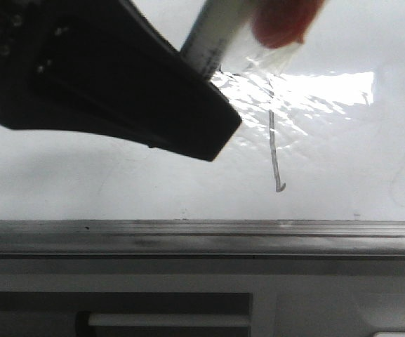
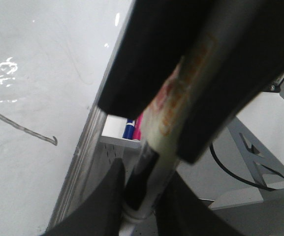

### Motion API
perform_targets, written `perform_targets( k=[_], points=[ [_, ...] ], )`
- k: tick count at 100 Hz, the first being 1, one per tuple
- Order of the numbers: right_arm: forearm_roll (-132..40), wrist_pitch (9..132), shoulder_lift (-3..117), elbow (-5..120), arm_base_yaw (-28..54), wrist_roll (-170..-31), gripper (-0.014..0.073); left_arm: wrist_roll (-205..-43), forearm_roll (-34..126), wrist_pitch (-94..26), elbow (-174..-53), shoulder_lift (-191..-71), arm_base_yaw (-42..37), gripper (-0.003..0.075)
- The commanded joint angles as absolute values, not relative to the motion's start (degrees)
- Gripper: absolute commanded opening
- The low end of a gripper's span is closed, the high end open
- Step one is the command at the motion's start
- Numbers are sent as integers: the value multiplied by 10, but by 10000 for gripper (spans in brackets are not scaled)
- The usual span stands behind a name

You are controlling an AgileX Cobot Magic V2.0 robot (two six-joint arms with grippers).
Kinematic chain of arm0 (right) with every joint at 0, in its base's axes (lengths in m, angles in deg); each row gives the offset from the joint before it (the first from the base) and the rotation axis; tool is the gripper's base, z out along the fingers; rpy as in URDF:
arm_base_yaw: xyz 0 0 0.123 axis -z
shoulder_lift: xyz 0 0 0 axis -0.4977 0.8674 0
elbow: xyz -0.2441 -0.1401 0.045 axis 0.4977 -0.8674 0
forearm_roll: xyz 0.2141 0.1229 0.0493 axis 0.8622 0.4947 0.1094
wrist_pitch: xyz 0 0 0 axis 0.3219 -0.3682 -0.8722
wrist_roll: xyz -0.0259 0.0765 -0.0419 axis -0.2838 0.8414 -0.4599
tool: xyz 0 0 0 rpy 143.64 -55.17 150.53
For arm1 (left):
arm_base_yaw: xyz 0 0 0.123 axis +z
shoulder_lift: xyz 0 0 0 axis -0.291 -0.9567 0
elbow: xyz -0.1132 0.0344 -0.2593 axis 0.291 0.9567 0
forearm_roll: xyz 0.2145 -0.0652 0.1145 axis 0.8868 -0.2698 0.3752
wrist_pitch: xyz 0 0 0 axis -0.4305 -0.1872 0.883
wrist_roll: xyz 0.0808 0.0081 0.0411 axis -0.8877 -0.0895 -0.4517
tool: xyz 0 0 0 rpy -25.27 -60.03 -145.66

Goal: Write number 9 on whiteboard

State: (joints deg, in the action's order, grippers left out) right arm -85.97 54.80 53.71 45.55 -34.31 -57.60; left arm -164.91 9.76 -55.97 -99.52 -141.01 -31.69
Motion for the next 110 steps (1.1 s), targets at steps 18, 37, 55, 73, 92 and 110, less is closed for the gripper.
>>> perform_targets(
  k=[18, 37, 55, 73, 92, 110],
  points=[
    [-864, 578, 532, 474, -346, -579, 64, -1630, 44, -537, -1011, -1403, -317, -20],
    [-900, 574, 528, 476, -346, -578, 514, -1630, 19, -537, -981, -1403, -317, -20],
    [-964, 531, 497, 515, -346, -578, 538, -1630, -11, -535, -949, -1401, -317, -20],
    [-1030, 530, 446, 549, -346, -574, 339, -1630, -37, -519, -933, -1401, -317, -20],
    [-1053, 493, 402, 555, -346, -569, -59, -1630, -96, -447, -928, -1401, -317, -21],
    [-1053, 435, 386, 555, -346, -569, -60, -1629, -200, -286, -928, -1401, -324, -21]
  ],
)
